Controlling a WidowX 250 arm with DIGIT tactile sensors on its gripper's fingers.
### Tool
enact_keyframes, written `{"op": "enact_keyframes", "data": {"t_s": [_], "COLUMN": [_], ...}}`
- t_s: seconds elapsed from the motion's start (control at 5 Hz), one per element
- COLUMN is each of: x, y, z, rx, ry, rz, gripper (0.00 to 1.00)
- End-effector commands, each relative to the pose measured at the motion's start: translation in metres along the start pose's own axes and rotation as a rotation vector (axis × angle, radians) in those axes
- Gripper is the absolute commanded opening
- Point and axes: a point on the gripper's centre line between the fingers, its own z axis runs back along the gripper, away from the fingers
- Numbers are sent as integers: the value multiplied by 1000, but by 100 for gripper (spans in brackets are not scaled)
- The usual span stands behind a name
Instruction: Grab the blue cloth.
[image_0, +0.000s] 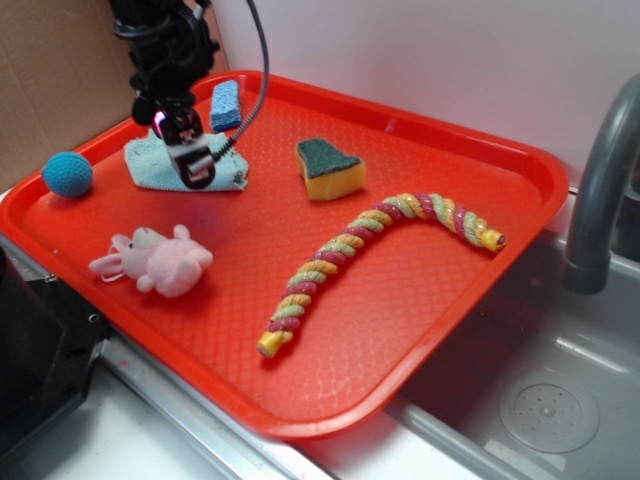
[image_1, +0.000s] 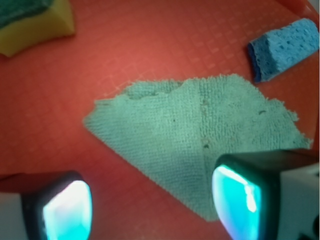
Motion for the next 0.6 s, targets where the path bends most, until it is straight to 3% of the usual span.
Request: {"op": "enact_keyframes", "data": {"t_s": [0.0, 0.2, 0.4], "x": [24, 30, 30], "y": [-5, 0, 22], "z": [-29, -46, -50], "rx": [-30, -7, 55], "ry": [-23, 44, 84], "rz": [-108, -92, -31], "gripper": [100, 100, 73]}}
